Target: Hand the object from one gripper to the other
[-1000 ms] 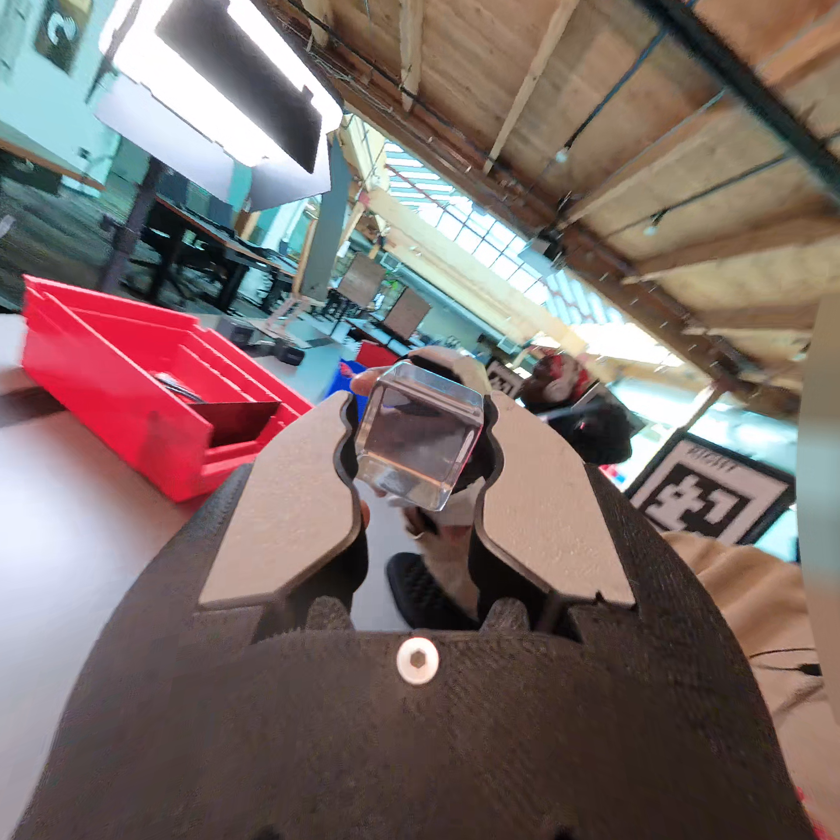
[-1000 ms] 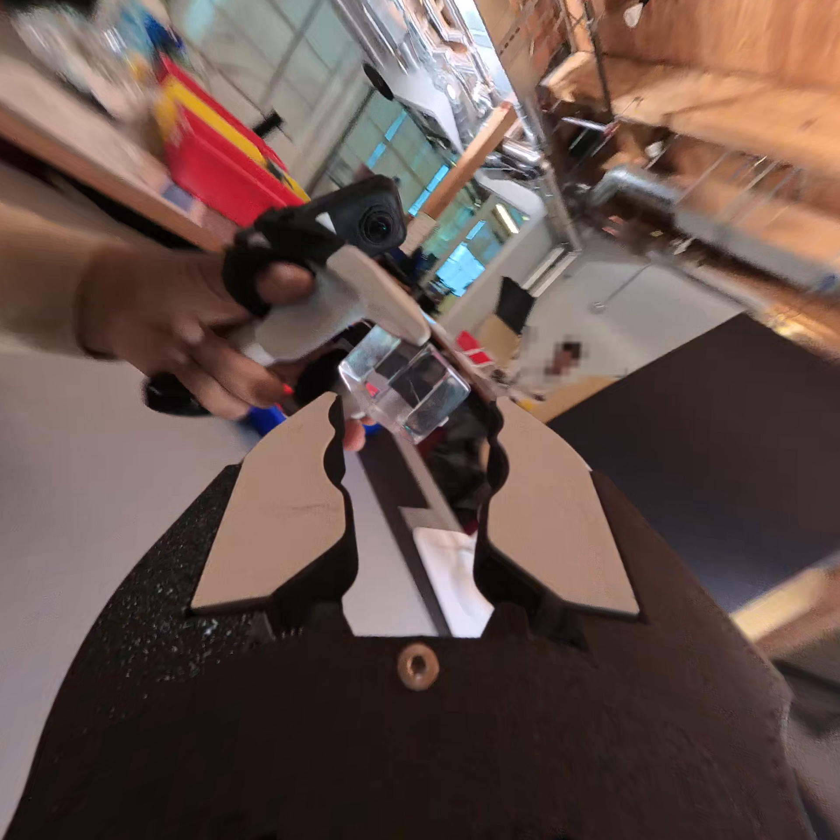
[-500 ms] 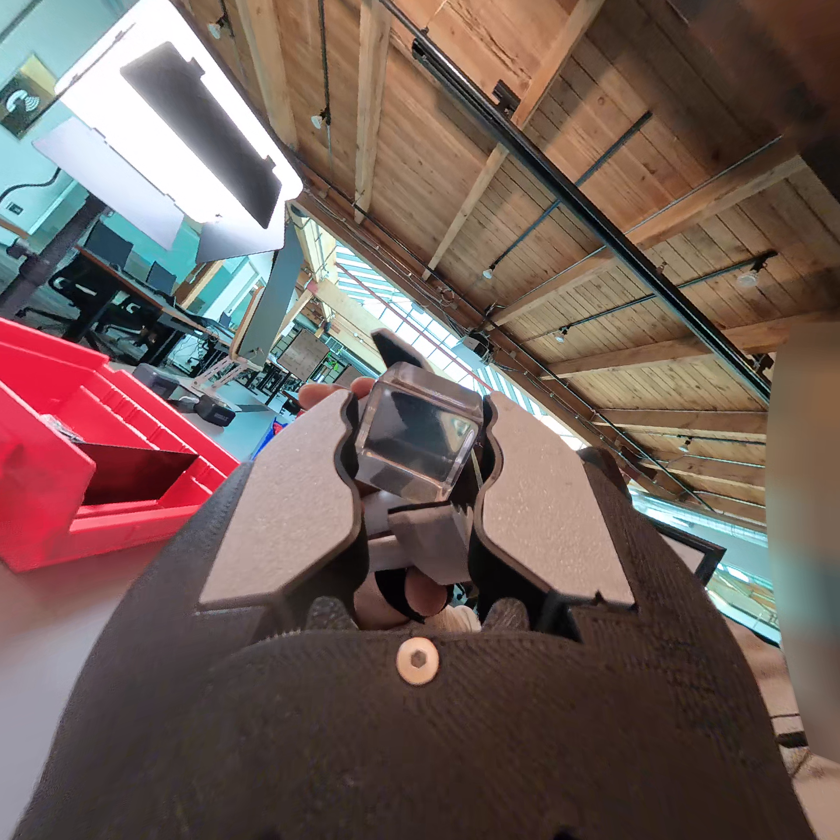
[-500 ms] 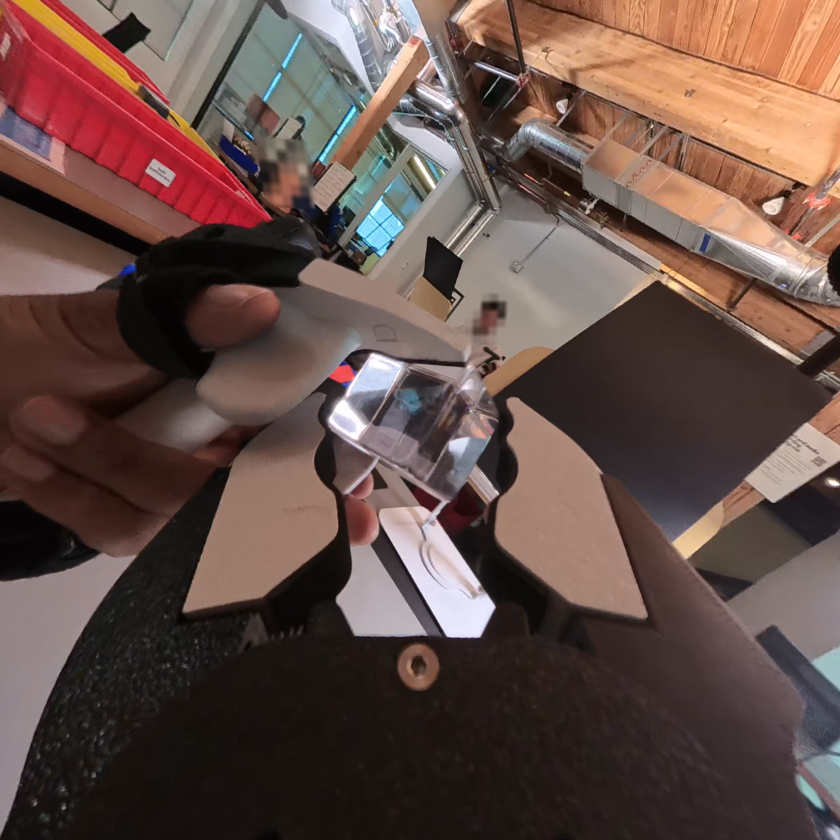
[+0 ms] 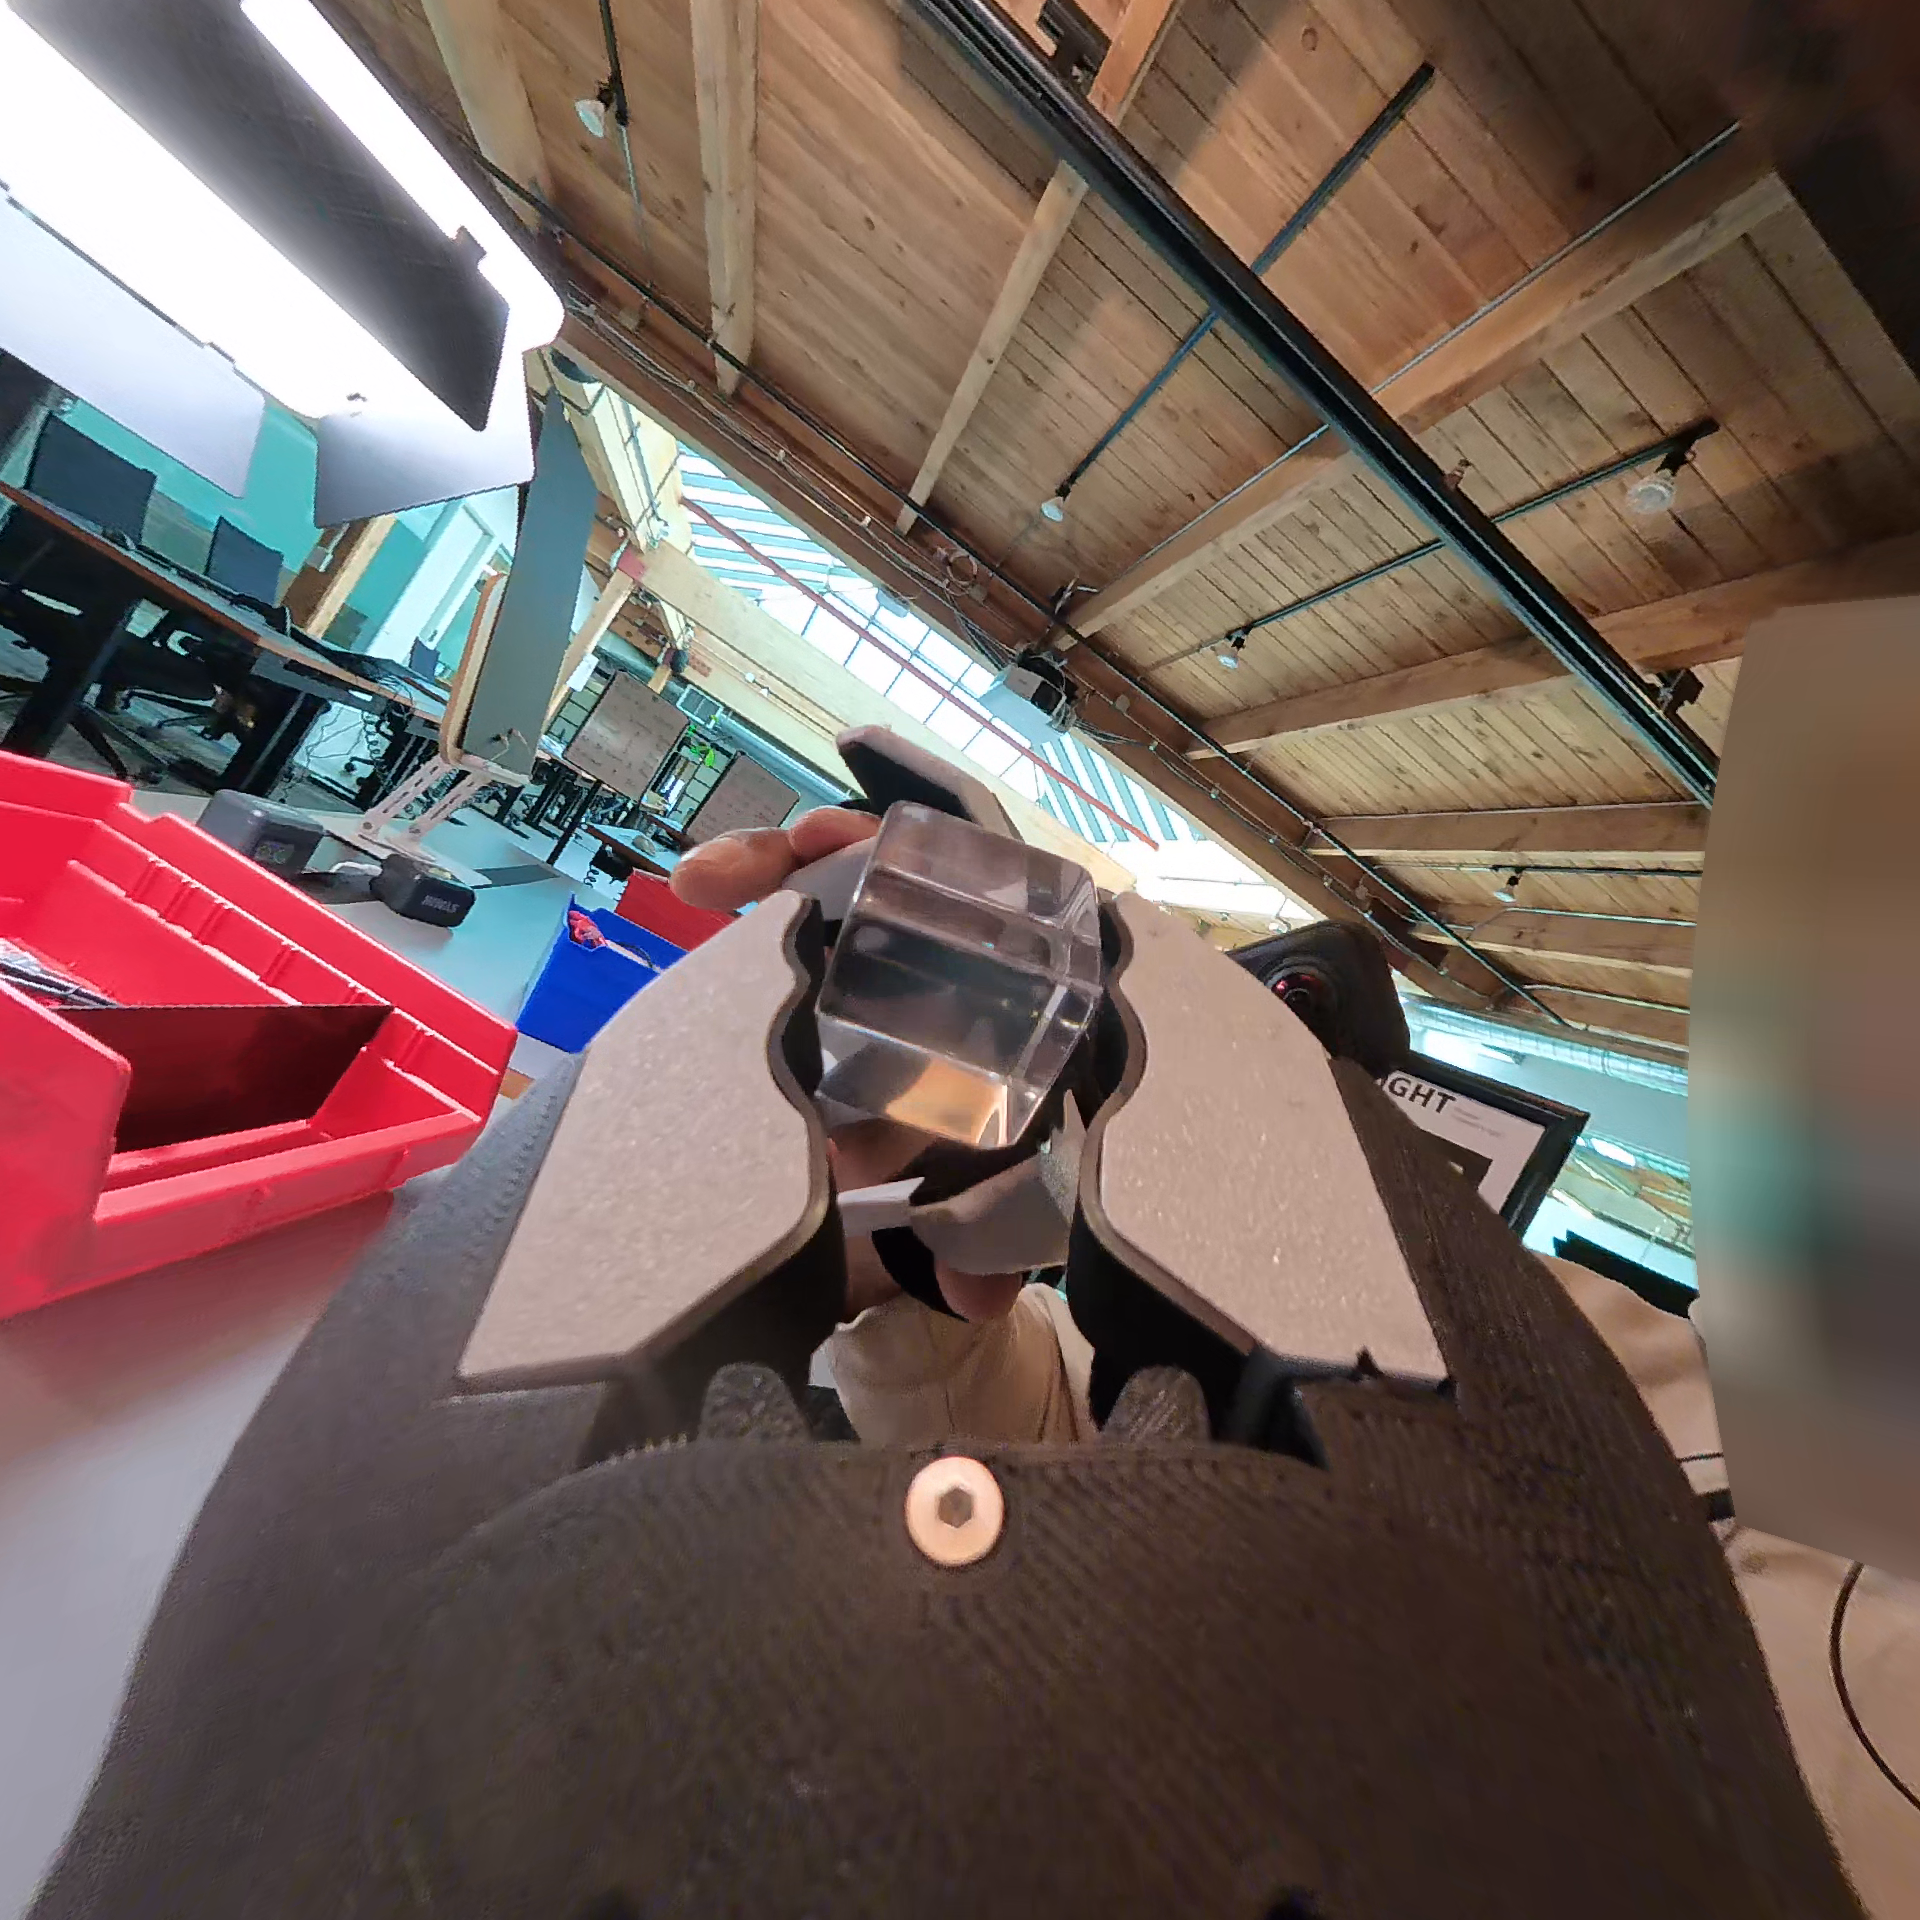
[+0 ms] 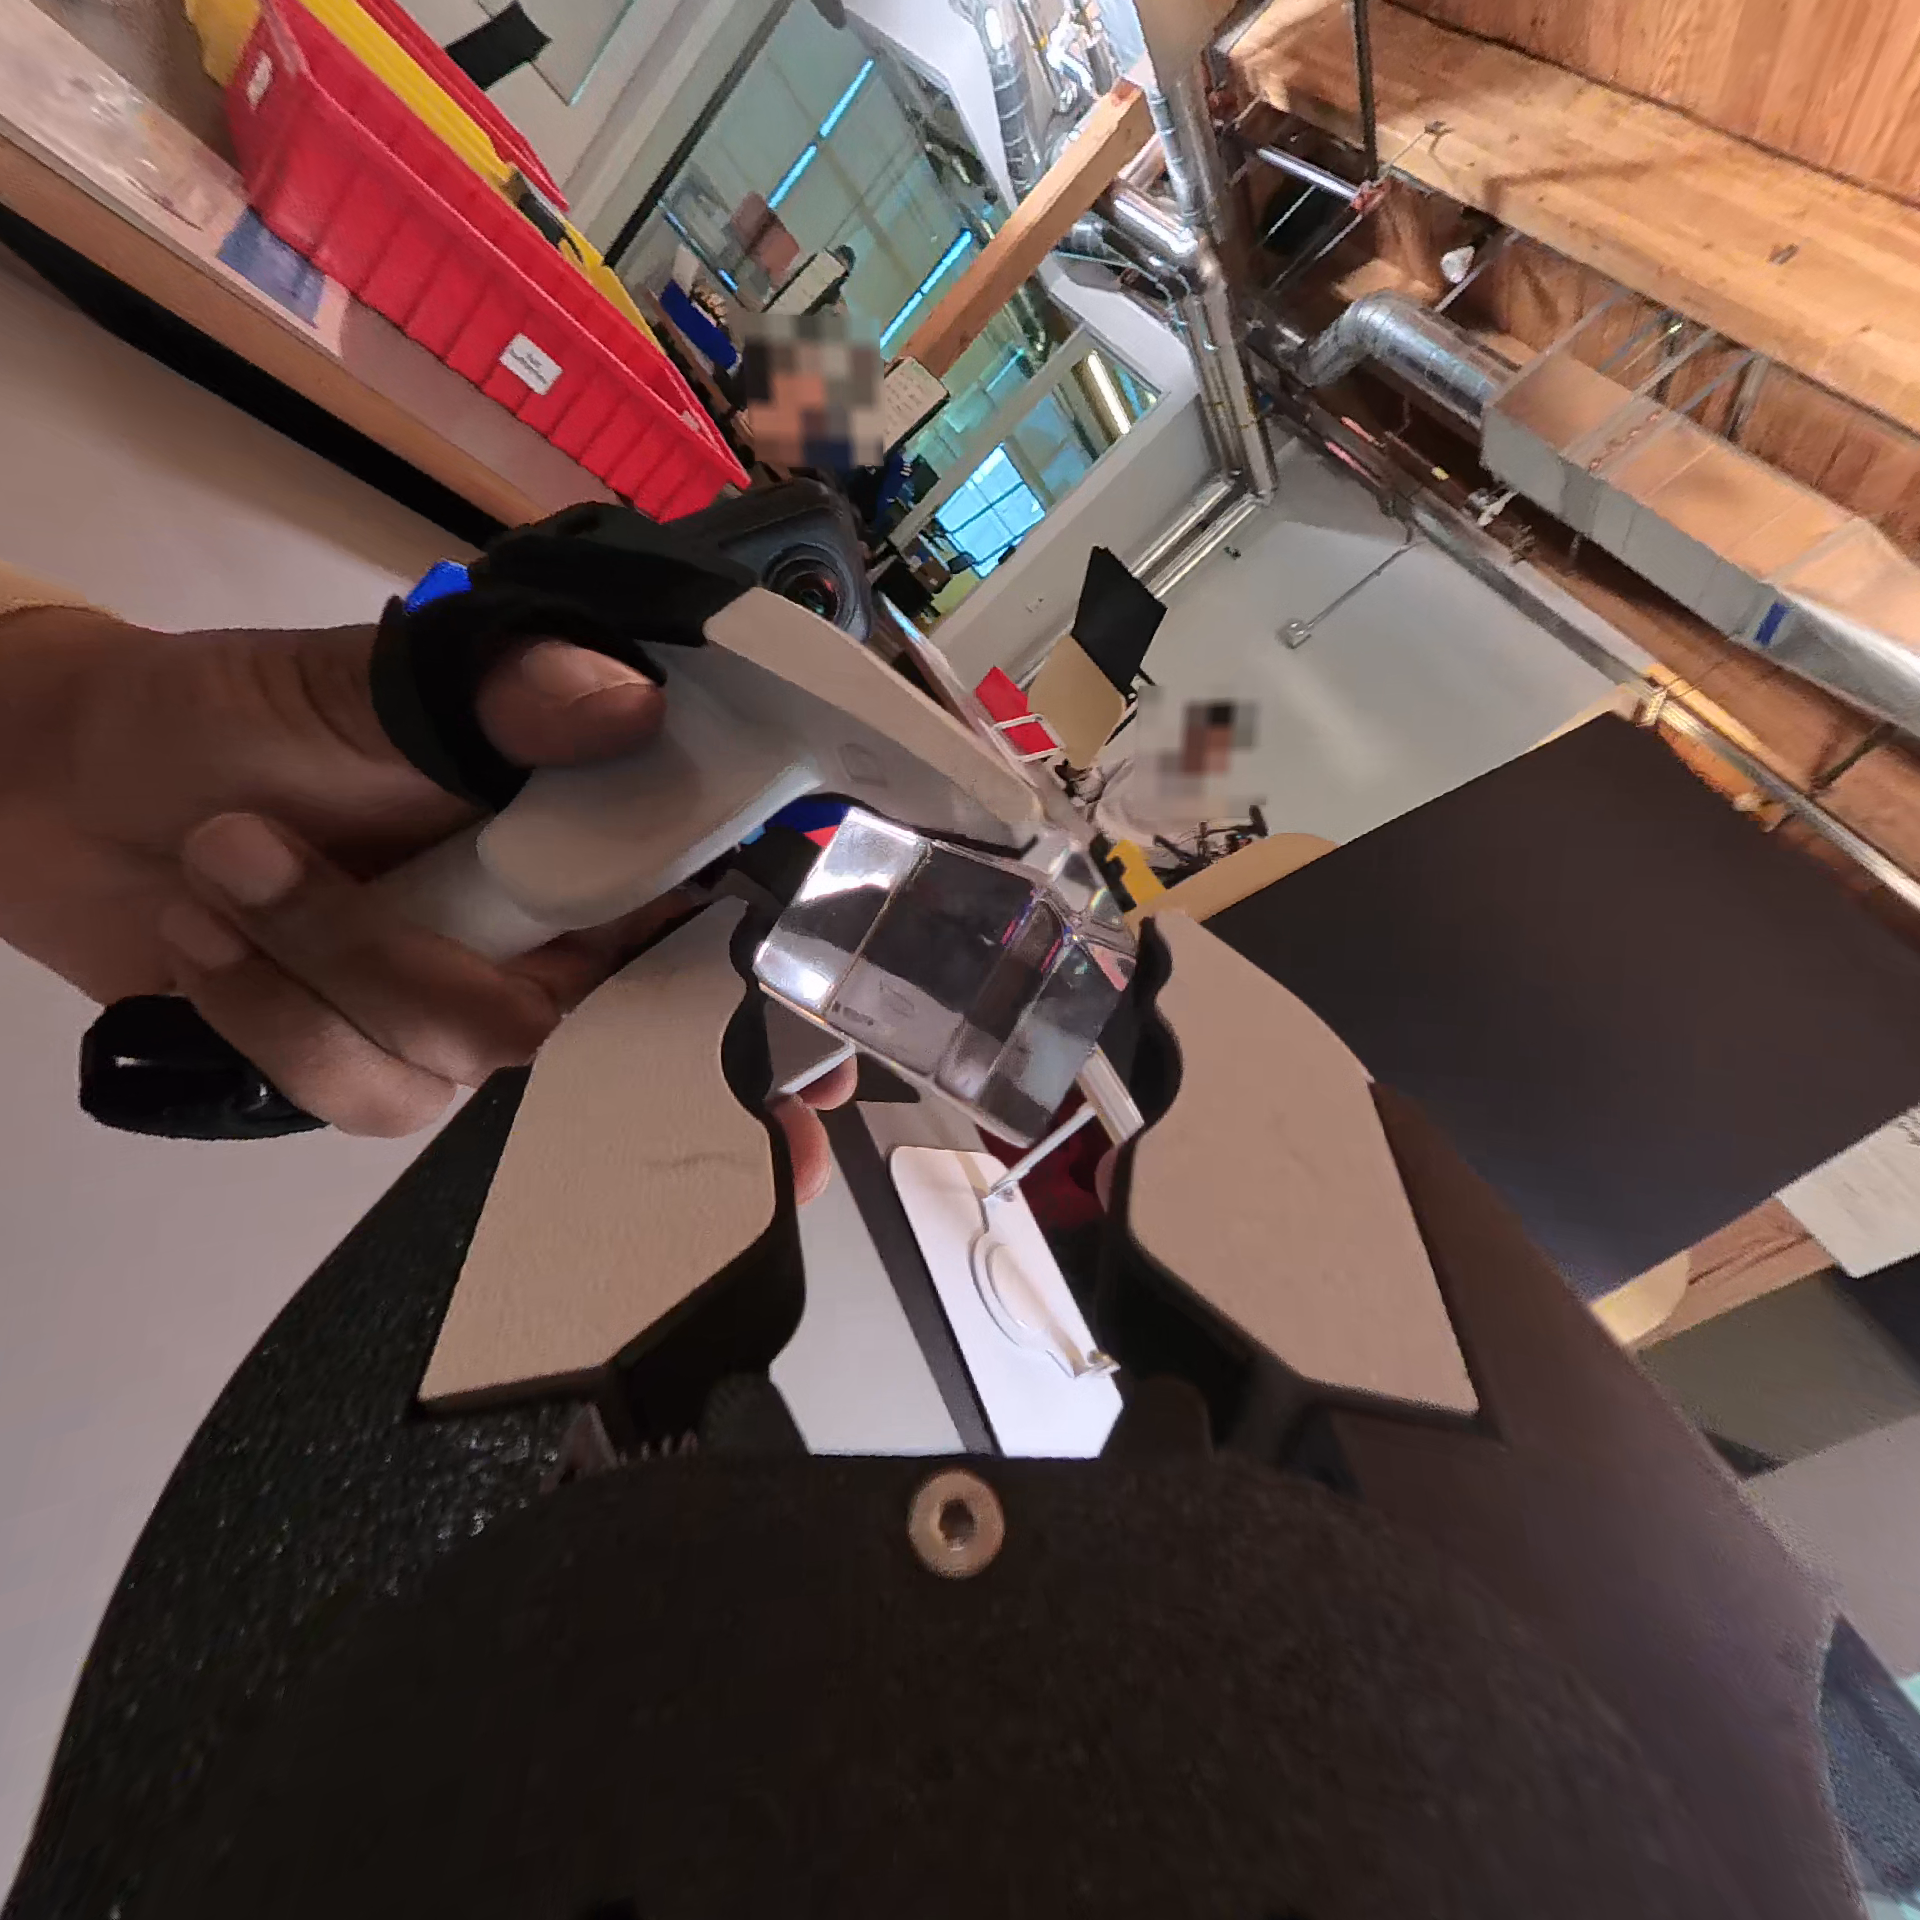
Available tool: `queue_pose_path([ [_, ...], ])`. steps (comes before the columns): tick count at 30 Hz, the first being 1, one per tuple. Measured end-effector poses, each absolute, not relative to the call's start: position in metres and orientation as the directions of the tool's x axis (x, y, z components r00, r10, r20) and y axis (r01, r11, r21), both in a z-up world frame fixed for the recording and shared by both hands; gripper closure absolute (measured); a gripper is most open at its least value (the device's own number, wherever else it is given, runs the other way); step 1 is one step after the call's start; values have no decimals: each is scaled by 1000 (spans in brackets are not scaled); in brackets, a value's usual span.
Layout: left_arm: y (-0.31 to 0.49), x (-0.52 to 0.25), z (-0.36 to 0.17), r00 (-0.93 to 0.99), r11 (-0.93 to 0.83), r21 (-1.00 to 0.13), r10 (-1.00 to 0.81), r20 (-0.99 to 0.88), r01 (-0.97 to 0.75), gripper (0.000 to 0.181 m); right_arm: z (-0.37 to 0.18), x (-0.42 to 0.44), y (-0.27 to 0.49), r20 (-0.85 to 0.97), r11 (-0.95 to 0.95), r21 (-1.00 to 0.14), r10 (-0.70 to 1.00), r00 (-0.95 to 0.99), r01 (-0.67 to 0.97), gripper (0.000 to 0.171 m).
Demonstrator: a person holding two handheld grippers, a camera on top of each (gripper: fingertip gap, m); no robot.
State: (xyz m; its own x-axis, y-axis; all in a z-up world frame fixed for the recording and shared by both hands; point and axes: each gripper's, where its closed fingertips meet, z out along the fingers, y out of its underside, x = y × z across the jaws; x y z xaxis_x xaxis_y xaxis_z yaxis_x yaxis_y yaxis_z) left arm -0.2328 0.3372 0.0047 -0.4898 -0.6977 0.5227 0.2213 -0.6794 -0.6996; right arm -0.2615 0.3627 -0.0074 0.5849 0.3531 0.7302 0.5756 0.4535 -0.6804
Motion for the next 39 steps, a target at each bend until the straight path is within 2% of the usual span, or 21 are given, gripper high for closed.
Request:
queue_pose_path([
  [1,336,-232,4,-489,-674,-707,-701,520,214,131,-8,-261,362,731,452,-680,361,579,577,103],
  [6,332,-232,2,-474,-635,-756,-721,506,160,131,-9,-260,358,755,467,-655,363,546,594,104],
  [12,350,-249,9,-329,-440,-877,-871,365,192,121,-3,-251,357,768,489,-637,338,545,595,104],
  [18,353,-255,5,-319,-348,-922,-904,284,166,125,4,-257,347,773,526,-629,339,537,573,104],
  [22,350,-267,16,-341,-317,-928,-909,238,198,120,7,-255,346,781,515,-619,326,533,593,104],
  [26,338,-254,6,-276,-179,-972,-952,133,150,120,4,-258,346,789,523,-609,325,521,597,104],
  [27,341,-253,4,-267,-173,-974,-955,129,149,120,5,-259,344,793,533,-603,319,519,594,104],
  [30,365,-256,-3,-231,-274,-951,-944,237,146,137,14,-259,336,803,560,-585,296,518,586,104],
  [31,375,-256,-7,-203,-304,-942,-941,272,145,138,18,-260,331,799,577,-588,306,518,566,105],
  [36,374,-257,-7,-284,-390,-909,-896,340,143,133,23,-259,326,810,586,-572,292,509,574,105],
  [39,365,-259,1,-290,-358,-924,-906,309,136,127,19,-255,333,815,553,-570,287,503,608,105],
])
